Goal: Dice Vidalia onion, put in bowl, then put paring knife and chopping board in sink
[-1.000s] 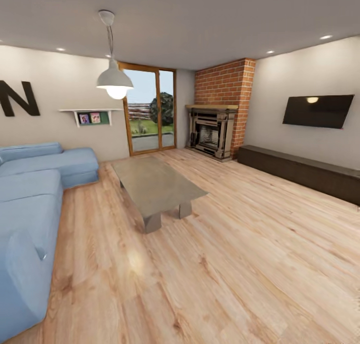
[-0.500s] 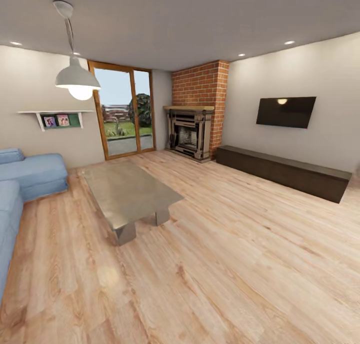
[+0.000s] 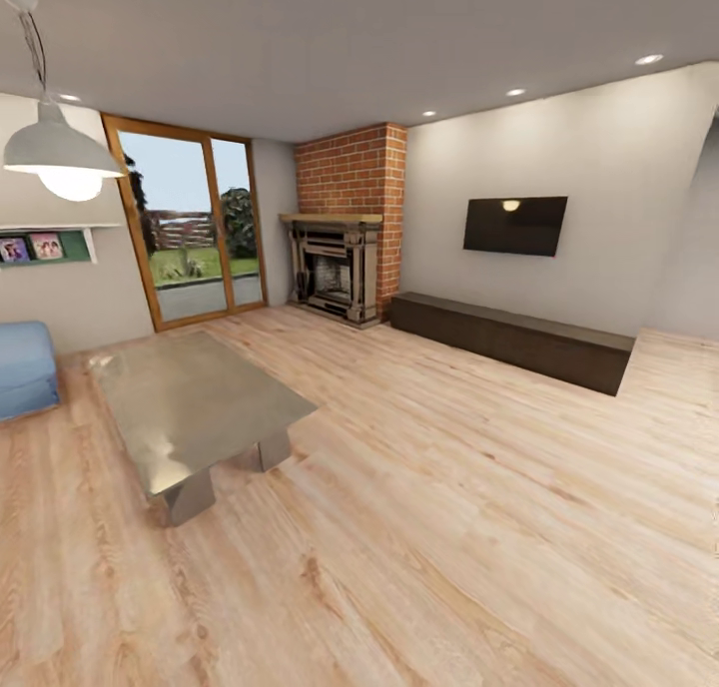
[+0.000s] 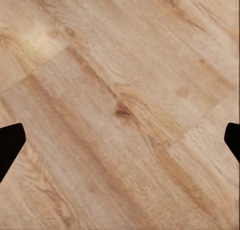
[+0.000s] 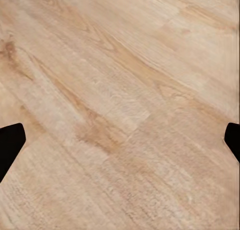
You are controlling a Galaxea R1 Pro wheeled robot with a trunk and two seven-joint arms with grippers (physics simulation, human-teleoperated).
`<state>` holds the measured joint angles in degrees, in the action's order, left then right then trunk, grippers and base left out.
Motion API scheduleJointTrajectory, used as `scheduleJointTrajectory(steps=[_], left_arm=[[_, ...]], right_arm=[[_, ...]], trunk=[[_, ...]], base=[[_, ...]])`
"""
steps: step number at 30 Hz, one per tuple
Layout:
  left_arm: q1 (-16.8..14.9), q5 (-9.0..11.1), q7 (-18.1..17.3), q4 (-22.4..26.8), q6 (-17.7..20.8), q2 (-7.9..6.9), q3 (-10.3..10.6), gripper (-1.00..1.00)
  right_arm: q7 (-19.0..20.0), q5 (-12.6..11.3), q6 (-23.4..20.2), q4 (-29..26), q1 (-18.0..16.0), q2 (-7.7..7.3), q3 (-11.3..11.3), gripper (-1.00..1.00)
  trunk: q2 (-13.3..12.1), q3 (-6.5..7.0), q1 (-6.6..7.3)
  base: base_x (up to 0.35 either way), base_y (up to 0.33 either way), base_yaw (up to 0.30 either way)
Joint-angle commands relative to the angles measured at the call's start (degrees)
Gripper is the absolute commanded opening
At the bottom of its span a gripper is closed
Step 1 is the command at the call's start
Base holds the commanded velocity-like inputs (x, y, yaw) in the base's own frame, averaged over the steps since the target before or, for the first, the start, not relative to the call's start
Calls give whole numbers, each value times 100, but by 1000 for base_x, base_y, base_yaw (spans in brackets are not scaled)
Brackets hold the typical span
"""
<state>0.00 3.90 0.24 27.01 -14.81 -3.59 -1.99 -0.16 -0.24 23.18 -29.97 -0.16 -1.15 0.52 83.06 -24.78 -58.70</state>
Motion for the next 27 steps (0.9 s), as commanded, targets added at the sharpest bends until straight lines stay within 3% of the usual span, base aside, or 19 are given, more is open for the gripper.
scheduleJointTrajectory(steps=[1, 14, 27], left_arm=[[0, 40, 2, 3, -13, -1, 6, 100], [0, 40, 2, 1, -13, -1, 6, 100], [0, 40, 2, -2, -13, -1, 6, 100]], right_arm=[[-2, -2, 11, 0, -2, 0, 1, 100], [-2, -2, 11, 0, -2, 0, 1, 100], [-10, 5, 11, 0, -2, 0, 1, 100]], trunk=[[2, -2, -2], [2, 31, -2], [2, 29, -2]], base=[[259, -214, -236], [260, -212, -226], [267, -202, -24]])
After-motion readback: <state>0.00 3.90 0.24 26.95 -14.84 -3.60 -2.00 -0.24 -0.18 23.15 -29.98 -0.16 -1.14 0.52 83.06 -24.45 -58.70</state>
